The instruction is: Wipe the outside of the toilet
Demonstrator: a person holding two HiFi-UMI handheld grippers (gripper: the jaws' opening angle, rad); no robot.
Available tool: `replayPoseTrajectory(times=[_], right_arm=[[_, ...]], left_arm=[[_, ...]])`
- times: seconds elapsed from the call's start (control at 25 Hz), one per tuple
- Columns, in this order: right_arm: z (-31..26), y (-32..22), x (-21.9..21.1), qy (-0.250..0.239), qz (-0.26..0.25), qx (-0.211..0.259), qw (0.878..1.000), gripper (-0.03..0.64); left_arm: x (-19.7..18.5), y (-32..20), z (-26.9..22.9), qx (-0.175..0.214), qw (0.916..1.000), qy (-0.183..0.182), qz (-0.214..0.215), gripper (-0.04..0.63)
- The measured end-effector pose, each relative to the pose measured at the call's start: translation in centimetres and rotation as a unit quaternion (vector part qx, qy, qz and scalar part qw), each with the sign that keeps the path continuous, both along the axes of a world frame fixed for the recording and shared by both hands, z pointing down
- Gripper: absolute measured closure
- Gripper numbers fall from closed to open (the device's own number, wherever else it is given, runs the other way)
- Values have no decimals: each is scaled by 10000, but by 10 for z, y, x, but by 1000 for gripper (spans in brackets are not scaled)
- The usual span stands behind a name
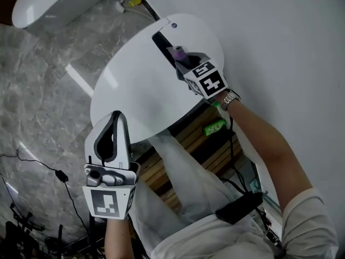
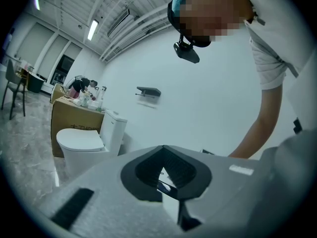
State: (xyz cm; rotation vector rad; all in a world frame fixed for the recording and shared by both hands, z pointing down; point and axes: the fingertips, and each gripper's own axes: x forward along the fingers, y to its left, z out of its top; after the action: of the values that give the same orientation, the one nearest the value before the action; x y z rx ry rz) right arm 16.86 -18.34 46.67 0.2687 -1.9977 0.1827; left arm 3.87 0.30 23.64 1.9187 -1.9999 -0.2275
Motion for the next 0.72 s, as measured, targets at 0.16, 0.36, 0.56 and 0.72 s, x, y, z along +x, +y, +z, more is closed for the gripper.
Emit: replayPoseTrajectory(times=[0.16, 0.36, 0.56, 0.72], right_arm=[[-2, -87, 40, 301, 405, 460, 9977, 520], [12, -152, 73, 705, 623, 768, 9926, 520], [27, -187, 80, 945, 706, 999, 9880, 520], [39, -203, 78, 1054, 1011, 901, 9852, 518]], left_arm=[[12, -19, 9, -159, 9997, 86, -159, 591], [40, -55, 10, -216, 9996, 126, -108, 591], [53, -83, 18, -240, 9996, 142, -36, 591], [49, -96, 26, -250, 9996, 131, -67, 591]])
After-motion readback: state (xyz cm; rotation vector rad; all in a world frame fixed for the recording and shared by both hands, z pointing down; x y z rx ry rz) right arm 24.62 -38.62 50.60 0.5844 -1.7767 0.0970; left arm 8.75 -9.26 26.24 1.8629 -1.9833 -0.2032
